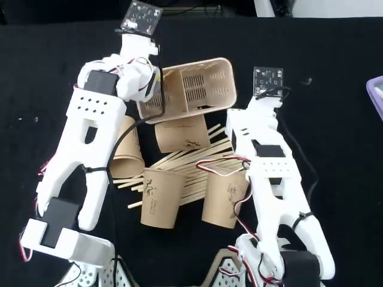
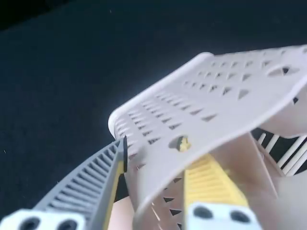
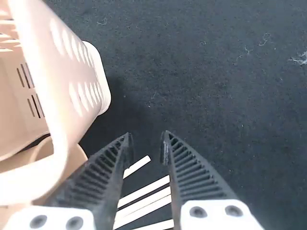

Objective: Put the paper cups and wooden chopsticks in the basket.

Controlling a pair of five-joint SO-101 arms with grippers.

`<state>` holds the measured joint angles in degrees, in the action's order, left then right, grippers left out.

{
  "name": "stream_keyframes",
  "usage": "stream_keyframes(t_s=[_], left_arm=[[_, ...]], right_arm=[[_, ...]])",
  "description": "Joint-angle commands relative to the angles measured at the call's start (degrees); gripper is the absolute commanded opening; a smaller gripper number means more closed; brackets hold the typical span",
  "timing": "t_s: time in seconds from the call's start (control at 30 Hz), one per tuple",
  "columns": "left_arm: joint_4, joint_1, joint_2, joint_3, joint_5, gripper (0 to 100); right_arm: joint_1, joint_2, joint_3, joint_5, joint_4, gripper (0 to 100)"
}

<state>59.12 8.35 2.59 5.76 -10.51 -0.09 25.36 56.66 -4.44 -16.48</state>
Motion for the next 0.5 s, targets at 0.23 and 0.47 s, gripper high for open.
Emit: stream_keyframes(t_s=[0.23,0.47], left_arm=[[-2.11,-1.71,0.79,2.77,0.44,19],[-3.52,-2.59,0.79,2.68,0.44,20]], right_arm=[[2.99,9.8,-15.96,-0.09,-20.4,22.6],[-1.32,6.2,-33.54,4.84,-29.01,21.2]])
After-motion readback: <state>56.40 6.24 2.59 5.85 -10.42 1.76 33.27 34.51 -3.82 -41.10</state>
